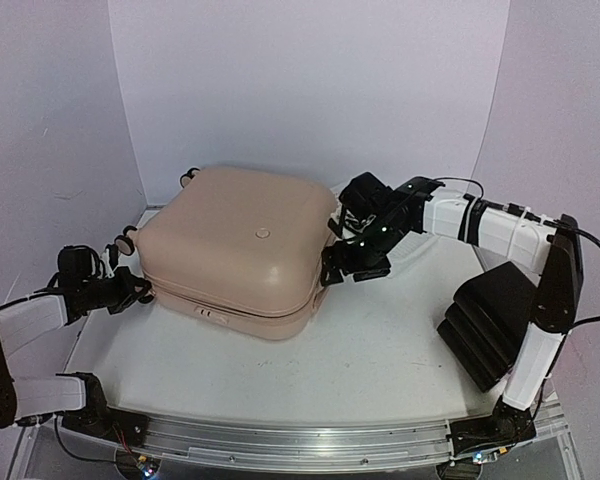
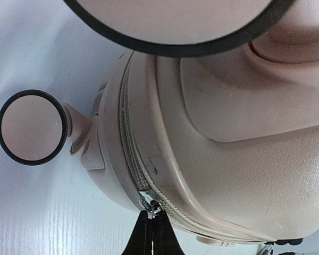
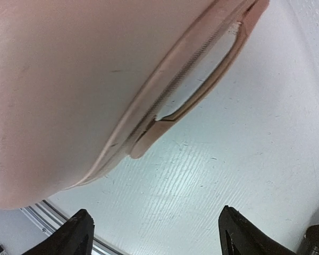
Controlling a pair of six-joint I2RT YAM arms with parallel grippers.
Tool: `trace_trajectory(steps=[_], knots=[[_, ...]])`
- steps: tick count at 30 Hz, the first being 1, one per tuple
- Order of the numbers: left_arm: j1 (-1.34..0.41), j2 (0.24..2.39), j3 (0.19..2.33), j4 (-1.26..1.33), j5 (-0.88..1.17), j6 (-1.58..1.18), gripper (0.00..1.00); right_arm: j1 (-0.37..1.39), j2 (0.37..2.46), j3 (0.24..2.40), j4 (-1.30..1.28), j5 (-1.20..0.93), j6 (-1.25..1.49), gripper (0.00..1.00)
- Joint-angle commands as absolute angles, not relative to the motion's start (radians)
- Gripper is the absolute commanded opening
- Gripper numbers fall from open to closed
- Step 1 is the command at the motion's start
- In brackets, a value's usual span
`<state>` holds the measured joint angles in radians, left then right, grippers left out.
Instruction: Open, take out, and arrange the luggage
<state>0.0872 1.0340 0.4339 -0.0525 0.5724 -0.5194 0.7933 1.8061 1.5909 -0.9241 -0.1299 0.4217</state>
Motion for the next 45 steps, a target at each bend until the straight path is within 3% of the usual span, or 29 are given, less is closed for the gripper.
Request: trace_trajectory(steps=[1, 8, 14, 19, 25, 33, 37, 45], knots=[[0.069, 0.956, 0.427, 0.037, 0.732, -0.58, 0.0, 0.924, 1.834, 1.752, -0.934, -0.031, 0.368, 0.86], [-0.035, 0.877, 0.385, 0.021, 0.694, -0.615, 0.0, 1.051, 2.007, 2.053, -0.932, 0.103, -0.038, 0.98], [-0.12, 0.73, 0.324, 0.006, 0.582, -0.617, 0.0, 1.139, 2.226, 2.323, -0.913, 0.162, -0.341, 0.98], [-0.113, 0.66, 0.318, -0.034, 0.463, -0.516, 0.0, 1.145, 2.346, 2.461, -0.855, 0.228, -0.368, 0.98], [0.01, 0.799, 0.366, -0.037, 0.445, -0.504, 0.0, 1.134, 2.313, 2.28, -0.757, 0.326, -0.342, 0.98], [0.053, 0.657, 0.261, 0.192, 0.333, -0.467, 0.0, 1.069, 2.232, 2.012, -0.662, 0.282, -0.266, 0.98], [0.066, 0.727, 0.268, 0.247, 0.267, -0.498, 0.0, 1.048, 2.196, 1.928, -0.64, 0.218, -0.258, 0.98], [0.222, 0.981, 0.372, 0.269, 0.455, -0.598, 0.0, 1.006, 2.135, 1.828, -0.638, 0.132, -0.221, 0.98]])
